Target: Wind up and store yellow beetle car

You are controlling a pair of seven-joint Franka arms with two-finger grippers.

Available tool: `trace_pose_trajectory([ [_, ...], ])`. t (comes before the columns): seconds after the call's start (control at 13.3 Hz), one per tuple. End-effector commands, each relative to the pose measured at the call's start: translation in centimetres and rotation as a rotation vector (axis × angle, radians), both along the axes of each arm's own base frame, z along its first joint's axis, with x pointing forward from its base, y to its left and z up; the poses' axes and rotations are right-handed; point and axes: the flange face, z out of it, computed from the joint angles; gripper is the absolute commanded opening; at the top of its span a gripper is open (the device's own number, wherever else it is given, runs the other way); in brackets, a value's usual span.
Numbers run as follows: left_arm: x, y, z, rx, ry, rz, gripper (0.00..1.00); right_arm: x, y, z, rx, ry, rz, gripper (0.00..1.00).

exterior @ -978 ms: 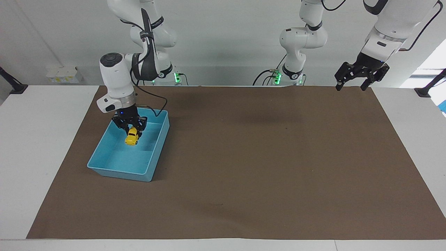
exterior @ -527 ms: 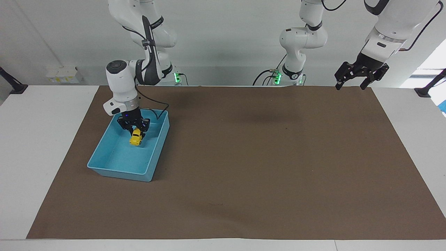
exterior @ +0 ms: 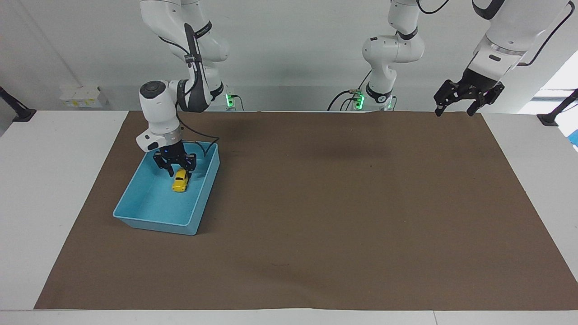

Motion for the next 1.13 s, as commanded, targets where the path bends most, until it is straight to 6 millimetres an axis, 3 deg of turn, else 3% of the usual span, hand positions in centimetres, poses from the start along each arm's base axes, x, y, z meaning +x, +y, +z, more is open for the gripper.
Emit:
trace_pose_trajectory([
  [0.0, -0.8, 0.4, 0.4, -0.004, 0.005, -0.001, 1.00, 1.4, -0.2, 2.4, 0.011, 0.026, 0.019, 1.00],
  [0.53, -0.8, 0.4, 0.4, -0.004, 0.005, -0.001, 1.00, 6.9, -0.6, 14.7, 0.009, 0.130, 0.003, 1.00],
  [0.68, -0.8, 0.4, 0.4, -0.004, 0.005, -0.001, 1.00, 7.1, 0.5, 17.7, 0.008, 0.166, -0.033, 1.00],
  [0.83, -0.8, 0.4, 0.4, -0.004, 0.005, -0.001, 1.00, 7.0, 3.4, 20.1, 0.007, 0.183, -0.060, 1.00],
  [1.05, -0.8, 0.4, 0.4, -0.004, 0.005, -0.001, 1.00, 7.0, 2.5, 24.1, -0.008, 0.202, -0.048, 1.00],
])
